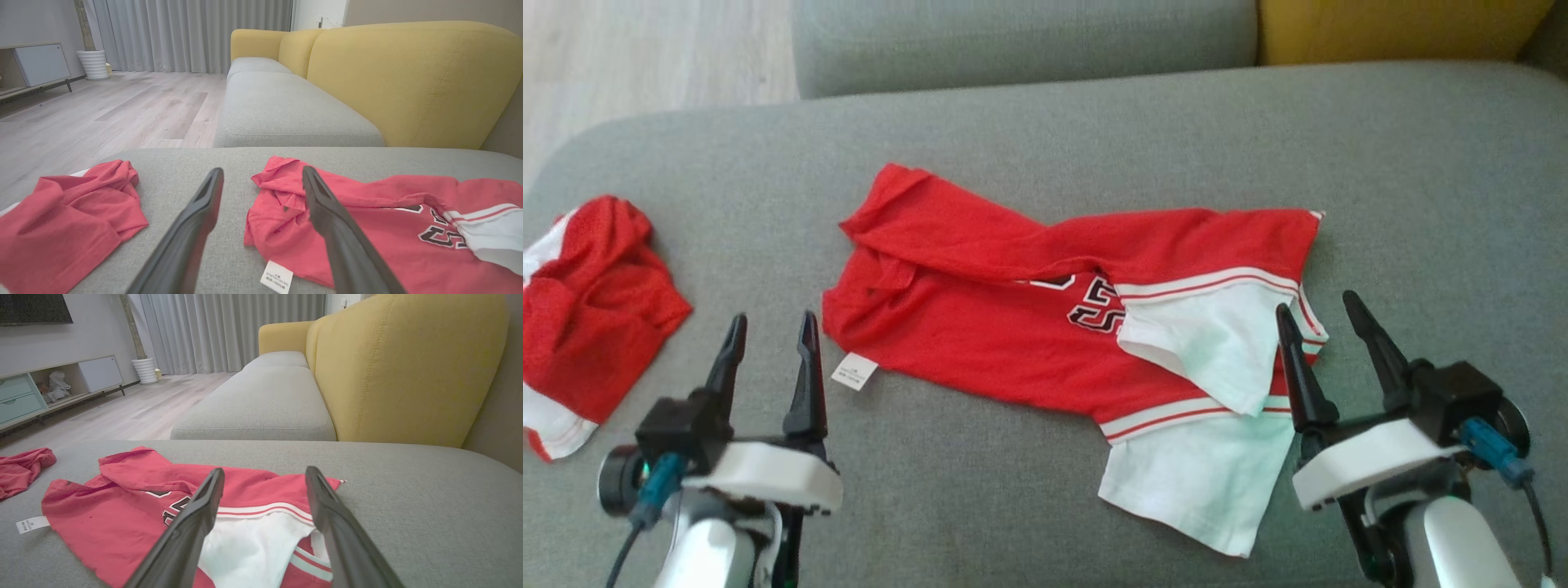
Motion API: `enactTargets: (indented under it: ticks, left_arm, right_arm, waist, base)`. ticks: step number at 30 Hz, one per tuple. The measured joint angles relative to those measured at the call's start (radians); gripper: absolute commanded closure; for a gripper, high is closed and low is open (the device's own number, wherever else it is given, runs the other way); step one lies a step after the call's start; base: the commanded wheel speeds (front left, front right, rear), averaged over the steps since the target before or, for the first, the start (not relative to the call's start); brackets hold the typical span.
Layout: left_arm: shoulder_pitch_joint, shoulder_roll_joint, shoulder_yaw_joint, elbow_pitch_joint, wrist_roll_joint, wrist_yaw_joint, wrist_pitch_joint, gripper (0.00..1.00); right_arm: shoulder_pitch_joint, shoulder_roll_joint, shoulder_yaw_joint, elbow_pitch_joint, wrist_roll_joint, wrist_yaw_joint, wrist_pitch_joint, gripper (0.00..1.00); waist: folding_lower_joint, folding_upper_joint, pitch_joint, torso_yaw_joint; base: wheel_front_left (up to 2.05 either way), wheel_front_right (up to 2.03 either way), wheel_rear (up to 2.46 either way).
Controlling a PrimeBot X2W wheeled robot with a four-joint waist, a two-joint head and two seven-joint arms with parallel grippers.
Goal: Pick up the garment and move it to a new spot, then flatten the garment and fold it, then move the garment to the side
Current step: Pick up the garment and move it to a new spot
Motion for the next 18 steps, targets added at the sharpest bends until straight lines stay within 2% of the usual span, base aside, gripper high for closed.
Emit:
enactTargets:
  ticks: [13,18]
  left_arm:
    - [0.120,0.008,-0.006,-0.004,0.000,-0.008,0.000,0.00]
    - [0.123,0.008,-0.010,-0.030,0.005,0.008,0.010,0.00]
  right_arm:
    - [0.107,0.000,0.000,-0.041,0.001,0.000,0.034,0.00]
    - [0.116,0.000,-0.001,-0.053,0.002,0.000,0.044,0.00]
  waist:
    - [0.0000,0.0000,-0.084,-0.001]
    - [0.0000,0.0000,-0.087,-0.001]
  base:
    - [0.00,0.00,0.00]
    - [0.00,0.00,0.00]
